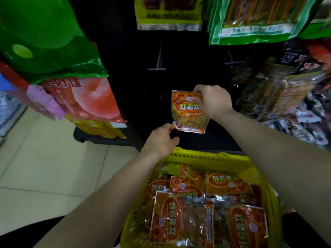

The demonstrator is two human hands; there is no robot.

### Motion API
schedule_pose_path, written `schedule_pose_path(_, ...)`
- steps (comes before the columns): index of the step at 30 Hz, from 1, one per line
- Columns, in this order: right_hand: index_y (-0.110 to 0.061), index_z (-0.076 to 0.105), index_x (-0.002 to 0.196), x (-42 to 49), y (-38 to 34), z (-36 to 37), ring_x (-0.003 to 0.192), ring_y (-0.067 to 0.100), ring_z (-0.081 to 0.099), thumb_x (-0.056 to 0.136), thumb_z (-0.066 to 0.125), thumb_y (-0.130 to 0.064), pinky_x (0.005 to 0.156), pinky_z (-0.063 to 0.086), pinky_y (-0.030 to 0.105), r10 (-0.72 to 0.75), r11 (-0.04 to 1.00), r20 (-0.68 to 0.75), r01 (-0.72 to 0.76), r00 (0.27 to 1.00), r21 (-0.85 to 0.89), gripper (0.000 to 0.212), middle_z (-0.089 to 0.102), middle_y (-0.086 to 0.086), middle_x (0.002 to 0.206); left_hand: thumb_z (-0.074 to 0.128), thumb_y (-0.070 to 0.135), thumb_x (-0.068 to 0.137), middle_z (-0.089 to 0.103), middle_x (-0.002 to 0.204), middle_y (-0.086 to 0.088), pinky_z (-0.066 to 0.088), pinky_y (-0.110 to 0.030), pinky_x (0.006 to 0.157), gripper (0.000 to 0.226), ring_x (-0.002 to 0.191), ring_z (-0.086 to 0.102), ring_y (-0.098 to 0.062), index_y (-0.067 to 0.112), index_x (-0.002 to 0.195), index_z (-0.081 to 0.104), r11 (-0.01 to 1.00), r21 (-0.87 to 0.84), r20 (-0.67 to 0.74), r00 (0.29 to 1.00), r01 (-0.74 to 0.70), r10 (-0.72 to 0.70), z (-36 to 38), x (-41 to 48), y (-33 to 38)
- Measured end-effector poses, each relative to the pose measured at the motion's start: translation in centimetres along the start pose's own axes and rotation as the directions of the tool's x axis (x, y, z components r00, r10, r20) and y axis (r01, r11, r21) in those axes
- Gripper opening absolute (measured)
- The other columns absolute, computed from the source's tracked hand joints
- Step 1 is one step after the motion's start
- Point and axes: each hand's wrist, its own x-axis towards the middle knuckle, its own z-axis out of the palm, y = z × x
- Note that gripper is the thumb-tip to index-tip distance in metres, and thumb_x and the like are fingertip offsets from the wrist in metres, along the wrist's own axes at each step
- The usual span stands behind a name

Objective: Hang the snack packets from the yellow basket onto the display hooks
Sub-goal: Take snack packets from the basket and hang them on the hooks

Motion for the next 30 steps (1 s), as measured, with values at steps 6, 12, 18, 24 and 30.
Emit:
schedule_pose_path(6, -0.026, 0.065, 0.114, 7.0, 1.6, 7.4, 0.093, 0.031, 0.067, 0.095, 0.060, -0.037, 0.073, 0.049, 0.038, 0.034, 0.999, -0.004, -0.034, 0.999, 0.012, 0.022, 0.071, 0.007, 0.102, 0.062, 0.038, 0.093, 0.044, 0.152, 0.000, 0.043, -0.037, 0.108, 0.061, 0.133, 0.049, -0.024, 0.034, 0.148, 0.038, 0.998, 0.062, 0.031, 1.000, -0.002, 0.000, 4.3, 10.6, -1.4)
schedule_pose_path(12, -0.027, 0.065, 0.116, 12.8, 2.4, 11.6, 0.096, 0.031, 0.065, 0.094, 0.063, -0.036, 0.066, 0.048, 0.035, -0.024, 1.000, -0.005, 0.024, 1.000, -0.007, 0.023, 0.068, 0.010, 0.107, 0.060, 0.039, 0.094, 0.020, 0.164, 0.001, 0.039, -0.043, 0.109, 0.077, 0.142, 0.037, -0.030, 0.046, 0.154, 0.012, 0.984, 0.159, -0.018, 0.997, 0.080, -0.078, 6.8, 17.9, -3.5)
schedule_pose_path(18, -0.026, 0.064, 0.122, 17.3, 2.9, 13.1, 0.100, 0.034, 0.064, 0.094, 0.061, -0.025, 0.066, 0.045, 0.033, -0.008, 1.000, 0.008, 0.008, 1.000, 0.001, 0.028, 0.066, 0.014, 0.113, 0.058, 0.035, 0.096, 0.004, 0.168, 0.002, 0.039, -0.046, 0.112, 0.082, 0.147, 0.029, -0.033, 0.047, 0.155, 0.003, 0.987, 0.130, -0.041, 0.995, 0.098, -0.093, 6.6, 23.0, -4.5)
schedule_pose_path(24, -0.022, 0.051, 0.139, 18.4, 3.9, 13.5, 0.116, 0.038, 0.057, 0.092, 0.058, -0.026, 0.087, 0.051, 0.043, -0.022, 0.997, 0.001, 0.022, 1.000, -0.070, 0.047, 0.061, 0.017, 0.128, 0.062, 0.030, 0.093, 0.014, 0.166, -0.002, 0.036, -0.037, 0.111, 0.085, 0.146, 0.031, -0.029, 0.042, 0.157, 0.007, 0.995, 0.080, -0.065, 0.996, 0.060, -0.055, 6.7, 26.6, -5.2)
schedule_pose_path(30, -0.011, 0.044, 0.137, 12.6, 7.7, 14.8, 0.114, 0.040, 0.051, 0.089, 0.060, -0.033, 0.083, 0.050, 0.046, 0.137, 0.990, -0.049, -0.138, 0.989, -0.036, 0.055, 0.051, 0.020, 0.129, 0.065, 0.021, 0.090, 0.029, 0.159, -0.003, 0.036, -0.029, 0.102, 0.078, 0.141, 0.038, -0.027, 0.035, 0.155, 0.023, 1.000, 0.028, -0.018, 1.000, 0.014, -0.013, 7.0, 27.7, -5.7)
